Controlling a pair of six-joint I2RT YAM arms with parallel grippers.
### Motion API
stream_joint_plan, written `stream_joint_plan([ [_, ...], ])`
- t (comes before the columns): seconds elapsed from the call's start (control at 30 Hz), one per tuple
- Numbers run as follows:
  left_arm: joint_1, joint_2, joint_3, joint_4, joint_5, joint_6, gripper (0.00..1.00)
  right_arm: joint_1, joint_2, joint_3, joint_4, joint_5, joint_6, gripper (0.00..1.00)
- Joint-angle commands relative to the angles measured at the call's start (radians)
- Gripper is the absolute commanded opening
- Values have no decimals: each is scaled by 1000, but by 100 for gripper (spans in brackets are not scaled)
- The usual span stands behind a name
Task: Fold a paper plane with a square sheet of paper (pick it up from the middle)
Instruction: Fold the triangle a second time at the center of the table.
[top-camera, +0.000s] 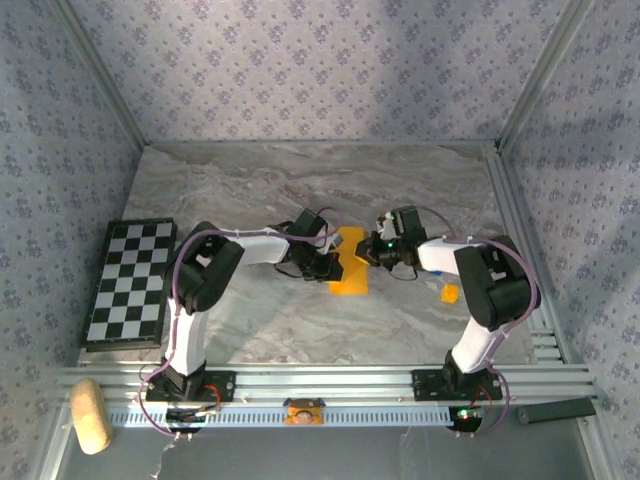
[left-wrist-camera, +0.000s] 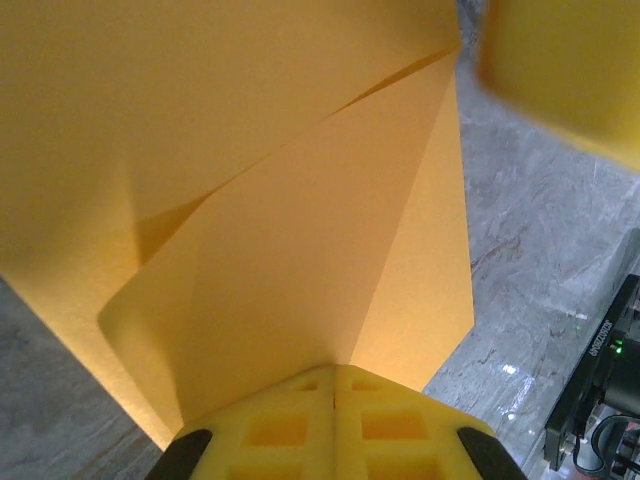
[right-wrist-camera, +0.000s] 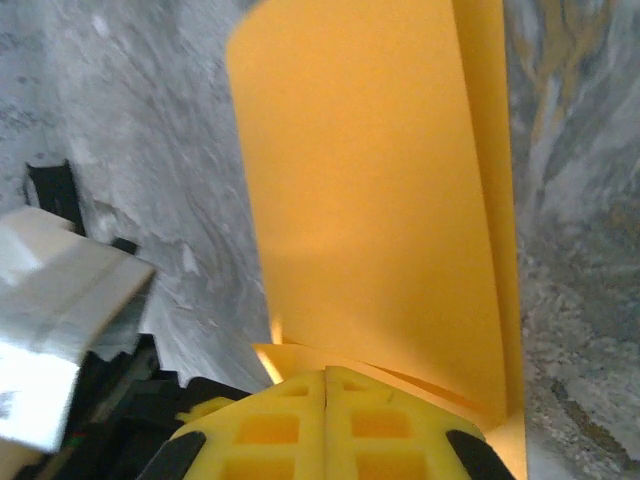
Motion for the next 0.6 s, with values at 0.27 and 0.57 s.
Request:
stream_joint_plan([
  [0.27, 12, -27, 15, -101, -24, -2, 0, -15, 74, -54, -9, 70, 30, 0],
  [0.57, 11, -6, 80, -2, 63, -77, 0, -7, 75, -56, -15, 87, 31, 0],
])
